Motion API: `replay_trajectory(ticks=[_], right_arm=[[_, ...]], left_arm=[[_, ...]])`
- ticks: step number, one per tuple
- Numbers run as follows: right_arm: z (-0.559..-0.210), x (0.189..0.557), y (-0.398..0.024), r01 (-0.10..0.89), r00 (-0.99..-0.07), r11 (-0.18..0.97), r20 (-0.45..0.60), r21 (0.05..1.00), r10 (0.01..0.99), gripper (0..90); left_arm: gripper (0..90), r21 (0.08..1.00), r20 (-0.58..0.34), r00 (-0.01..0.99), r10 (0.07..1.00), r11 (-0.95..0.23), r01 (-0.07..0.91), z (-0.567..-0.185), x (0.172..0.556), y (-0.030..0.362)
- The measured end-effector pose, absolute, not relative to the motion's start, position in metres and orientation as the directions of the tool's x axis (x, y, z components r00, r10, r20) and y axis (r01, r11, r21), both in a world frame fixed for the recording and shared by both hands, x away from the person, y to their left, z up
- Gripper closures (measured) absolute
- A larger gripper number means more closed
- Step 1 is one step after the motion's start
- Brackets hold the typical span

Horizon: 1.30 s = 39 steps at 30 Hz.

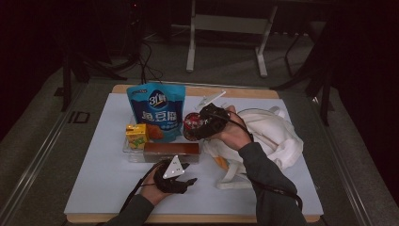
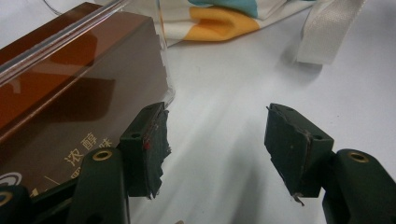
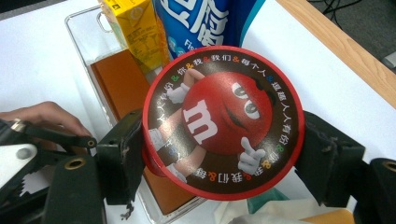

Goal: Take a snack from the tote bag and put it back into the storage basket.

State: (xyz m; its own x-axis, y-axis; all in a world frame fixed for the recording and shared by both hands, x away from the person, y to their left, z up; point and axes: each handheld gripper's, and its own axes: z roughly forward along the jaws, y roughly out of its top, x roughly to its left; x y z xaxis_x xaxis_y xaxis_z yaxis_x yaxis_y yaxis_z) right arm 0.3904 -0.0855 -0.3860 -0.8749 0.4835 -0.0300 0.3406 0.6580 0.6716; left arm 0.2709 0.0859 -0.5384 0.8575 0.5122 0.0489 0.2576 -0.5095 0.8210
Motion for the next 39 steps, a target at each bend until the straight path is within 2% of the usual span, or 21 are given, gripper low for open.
replay_trajectory(ticks=[39], right_arm=[[-0.411, 0.409, -0.077, 0.384, -0.855, 0.650, -0.014, 0.655, 0.518, 25.4]], left_arm=[[39.3, 0.822, 0.047, 0.857, 0.513, -0.508, 0.258, -0.538, 0.271, 0.086]])
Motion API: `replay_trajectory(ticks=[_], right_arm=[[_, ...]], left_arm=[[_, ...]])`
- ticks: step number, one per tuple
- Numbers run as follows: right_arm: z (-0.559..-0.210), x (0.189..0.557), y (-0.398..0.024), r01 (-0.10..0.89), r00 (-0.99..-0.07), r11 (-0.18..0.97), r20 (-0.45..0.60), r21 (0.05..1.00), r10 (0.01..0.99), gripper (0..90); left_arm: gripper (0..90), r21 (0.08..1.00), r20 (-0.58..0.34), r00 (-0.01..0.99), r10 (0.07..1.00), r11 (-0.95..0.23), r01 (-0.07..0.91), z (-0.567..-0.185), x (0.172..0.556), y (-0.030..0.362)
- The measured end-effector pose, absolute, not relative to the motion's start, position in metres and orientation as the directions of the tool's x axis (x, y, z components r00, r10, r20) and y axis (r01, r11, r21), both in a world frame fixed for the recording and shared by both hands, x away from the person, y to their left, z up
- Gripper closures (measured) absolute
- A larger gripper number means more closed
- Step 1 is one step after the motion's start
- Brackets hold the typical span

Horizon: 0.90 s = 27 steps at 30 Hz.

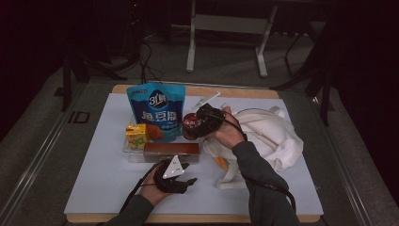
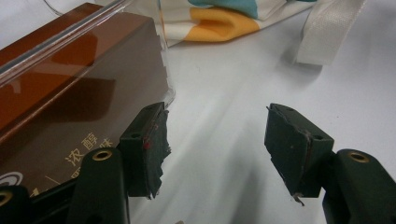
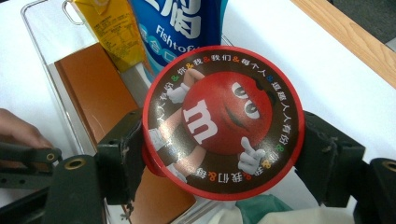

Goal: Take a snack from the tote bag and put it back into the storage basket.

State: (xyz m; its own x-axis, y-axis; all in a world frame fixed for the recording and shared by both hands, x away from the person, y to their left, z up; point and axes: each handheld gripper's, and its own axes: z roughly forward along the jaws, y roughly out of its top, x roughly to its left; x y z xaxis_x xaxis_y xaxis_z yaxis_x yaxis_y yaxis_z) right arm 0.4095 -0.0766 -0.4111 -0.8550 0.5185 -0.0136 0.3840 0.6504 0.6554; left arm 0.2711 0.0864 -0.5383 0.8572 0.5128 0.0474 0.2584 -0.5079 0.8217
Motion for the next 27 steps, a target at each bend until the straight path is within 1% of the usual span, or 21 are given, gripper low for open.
replay_trajectory(ticks=[27], right_arm=[[-0.425, 0.415, -0.065, 0.393, -0.859, 0.673, -0.011, 0.626, 0.511, 25.4]], left_arm=[[39.3, 0.822, 0.049, 0.858, 0.511, -0.509, 0.257, -0.538, 0.271, 0.086]])
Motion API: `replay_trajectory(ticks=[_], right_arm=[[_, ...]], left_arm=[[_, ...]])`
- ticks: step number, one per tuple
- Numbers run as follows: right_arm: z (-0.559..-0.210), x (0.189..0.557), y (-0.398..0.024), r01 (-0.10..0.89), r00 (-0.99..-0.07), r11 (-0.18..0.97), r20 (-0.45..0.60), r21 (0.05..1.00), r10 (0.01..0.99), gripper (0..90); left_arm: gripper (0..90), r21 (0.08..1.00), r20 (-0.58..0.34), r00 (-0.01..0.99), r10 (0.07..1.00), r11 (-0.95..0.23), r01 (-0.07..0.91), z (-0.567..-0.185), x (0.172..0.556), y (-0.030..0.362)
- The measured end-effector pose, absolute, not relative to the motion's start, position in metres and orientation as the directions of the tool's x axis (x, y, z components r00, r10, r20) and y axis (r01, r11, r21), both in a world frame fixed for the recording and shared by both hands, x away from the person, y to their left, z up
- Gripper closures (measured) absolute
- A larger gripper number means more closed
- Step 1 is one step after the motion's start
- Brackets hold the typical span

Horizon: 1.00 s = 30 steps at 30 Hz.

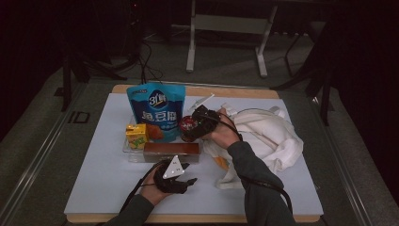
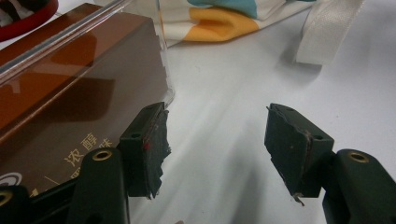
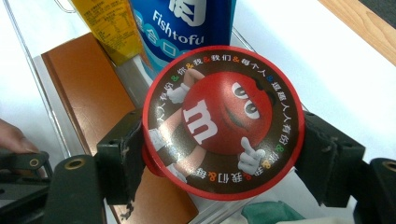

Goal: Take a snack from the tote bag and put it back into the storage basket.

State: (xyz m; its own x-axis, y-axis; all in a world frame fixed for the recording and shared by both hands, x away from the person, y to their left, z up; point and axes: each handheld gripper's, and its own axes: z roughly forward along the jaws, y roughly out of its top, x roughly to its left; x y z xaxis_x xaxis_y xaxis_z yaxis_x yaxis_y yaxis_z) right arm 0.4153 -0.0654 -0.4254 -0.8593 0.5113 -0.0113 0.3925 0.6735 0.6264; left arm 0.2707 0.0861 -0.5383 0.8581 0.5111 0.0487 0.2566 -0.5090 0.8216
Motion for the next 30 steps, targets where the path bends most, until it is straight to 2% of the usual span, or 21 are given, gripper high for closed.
replay_trajectory(ticks=[30], right_arm=[[-0.450, 0.416, -0.056, 0.410, -0.865, 0.730, -0.020, 0.547, 0.501, 25.3]], left_arm=[[38.9, 0.821, 0.045, 0.859, 0.509, -0.509, 0.258, -0.538, 0.271, 0.086]])
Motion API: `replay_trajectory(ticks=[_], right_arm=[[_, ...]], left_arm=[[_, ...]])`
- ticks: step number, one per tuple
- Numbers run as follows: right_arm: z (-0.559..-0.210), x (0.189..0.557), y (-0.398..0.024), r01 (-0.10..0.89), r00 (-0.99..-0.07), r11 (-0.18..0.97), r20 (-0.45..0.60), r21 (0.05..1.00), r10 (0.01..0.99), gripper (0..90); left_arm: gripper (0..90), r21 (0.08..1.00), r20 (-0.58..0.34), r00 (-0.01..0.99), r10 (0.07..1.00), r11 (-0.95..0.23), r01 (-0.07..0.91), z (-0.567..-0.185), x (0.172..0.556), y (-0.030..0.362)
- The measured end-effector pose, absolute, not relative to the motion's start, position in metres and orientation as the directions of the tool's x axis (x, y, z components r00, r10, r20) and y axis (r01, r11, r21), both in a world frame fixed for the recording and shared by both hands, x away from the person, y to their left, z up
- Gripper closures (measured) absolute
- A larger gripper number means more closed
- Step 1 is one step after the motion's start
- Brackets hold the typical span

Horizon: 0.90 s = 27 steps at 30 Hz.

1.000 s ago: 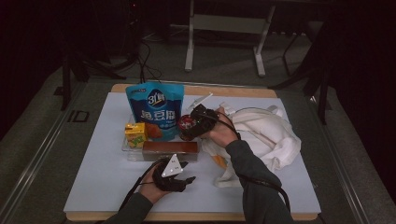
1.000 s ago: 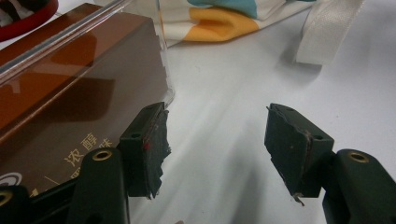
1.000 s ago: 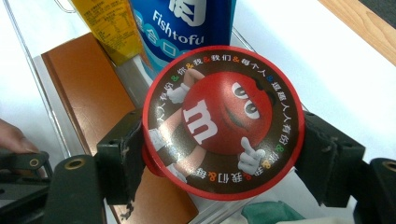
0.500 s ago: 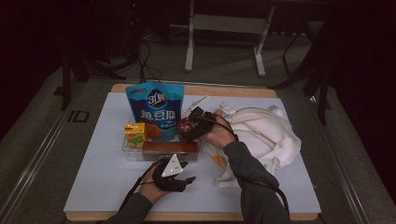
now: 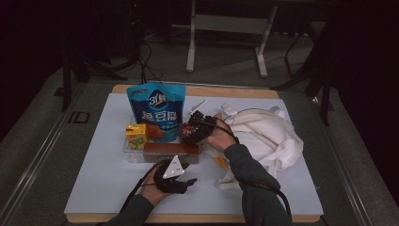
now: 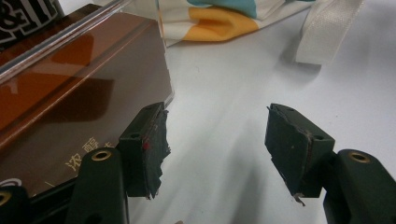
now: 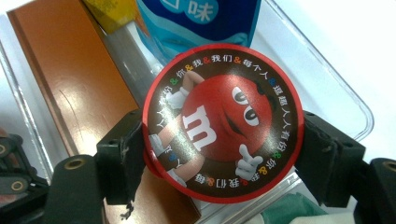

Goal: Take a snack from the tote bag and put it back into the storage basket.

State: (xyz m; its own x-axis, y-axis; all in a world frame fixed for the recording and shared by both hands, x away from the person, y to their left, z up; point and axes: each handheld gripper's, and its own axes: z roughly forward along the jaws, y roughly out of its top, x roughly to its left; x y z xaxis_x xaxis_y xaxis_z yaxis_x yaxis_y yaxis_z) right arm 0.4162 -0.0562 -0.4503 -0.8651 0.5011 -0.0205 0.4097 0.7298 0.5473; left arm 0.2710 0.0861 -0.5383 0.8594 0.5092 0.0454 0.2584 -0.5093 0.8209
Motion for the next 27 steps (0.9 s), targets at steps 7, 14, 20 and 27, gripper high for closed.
replay_trajectory(ticks=[7, 14, 20, 27], right_arm=[[-0.455, 0.415, -0.054, 0.396, -0.869, 0.756, -0.055, 0.522, 0.493, 25.2], [-0.457, 0.414, -0.056, 0.368, -0.876, 0.767, -0.080, 0.525, 0.475, 23.6], [-0.448, 0.415, -0.065, 0.382, -0.865, 0.715, -0.046, 0.585, 0.500, 24.7], [-0.438, 0.414, -0.078, 0.382, -0.857, 0.685, -0.040, 0.620, 0.514, 29.5]], left_arm=[[38.9, 0.820, 0.046, 0.860, 0.508, -0.511, 0.258, -0.538, 0.271, 0.086], [38.9, 0.820, 0.046, 0.860, 0.508, -0.511, 0.258, -0.538, 0.271, 0.086], [38.8, 0.820, 0.047, 0.860, 0.508, -0.511, 0.257, -0.538, 0.271, 0.086], [38.9, 0.819, 0.047, 0.859, 0.510, -0.512, 0.259, -0.538, 0.271, 0.086]])
